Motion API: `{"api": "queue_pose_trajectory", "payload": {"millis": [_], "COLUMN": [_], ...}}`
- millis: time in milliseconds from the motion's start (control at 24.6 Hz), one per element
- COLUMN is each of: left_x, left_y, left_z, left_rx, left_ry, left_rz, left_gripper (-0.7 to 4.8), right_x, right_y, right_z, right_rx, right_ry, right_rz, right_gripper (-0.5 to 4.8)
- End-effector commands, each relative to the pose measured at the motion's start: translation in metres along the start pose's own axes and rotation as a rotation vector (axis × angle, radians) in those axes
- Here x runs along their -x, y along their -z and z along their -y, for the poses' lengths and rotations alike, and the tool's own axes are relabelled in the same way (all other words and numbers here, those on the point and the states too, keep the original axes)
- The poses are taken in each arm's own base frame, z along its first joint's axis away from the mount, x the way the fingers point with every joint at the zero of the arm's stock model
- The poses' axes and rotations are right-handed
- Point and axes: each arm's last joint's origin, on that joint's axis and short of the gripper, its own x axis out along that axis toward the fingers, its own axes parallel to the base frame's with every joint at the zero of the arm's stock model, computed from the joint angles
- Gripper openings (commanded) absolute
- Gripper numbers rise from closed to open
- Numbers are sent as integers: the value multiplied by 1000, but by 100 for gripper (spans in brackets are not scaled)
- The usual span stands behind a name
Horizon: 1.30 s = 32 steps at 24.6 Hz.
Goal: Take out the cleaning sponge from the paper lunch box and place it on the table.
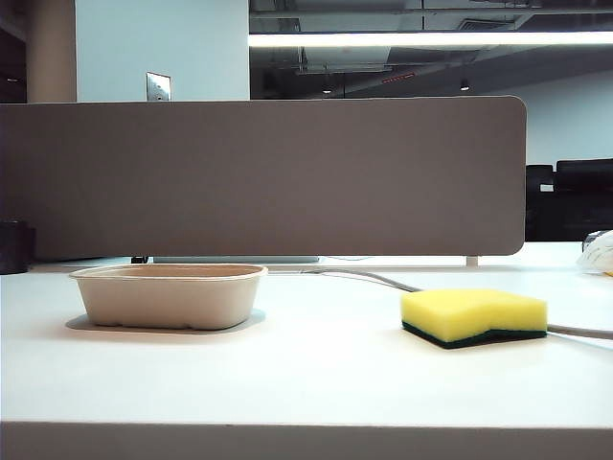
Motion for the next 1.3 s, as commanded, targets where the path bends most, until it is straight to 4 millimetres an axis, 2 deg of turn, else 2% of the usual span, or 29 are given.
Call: {"api": "queue_pose_trajectory", "payload": {"millis": [41,285,732,895,1302], "left_x": [0,0,0,0,0], "left_y": [-1,-1,-1,-1,-1], "left_z": [0,0,0,0,0], "left_rx": [-2,-2,-2,-2,-2], "left_ry": [4,5,5,5,5], "left_rz": [9,9,10,10,10], "left_gripper": [-5,-5,-5,-5,-5], "right_x": [-16,-35,-61,-67,-66], "right_y": [26,69,94,99,98], "right_z": [13,27,43,48,61], "right_rx": [-21,10,169,190,157], "right_ry": [-37,-96,-69,9,251], "right_rz": [101,366,781,788,798], "right_gripper": [-7,-7,-7,-6,-6]}}
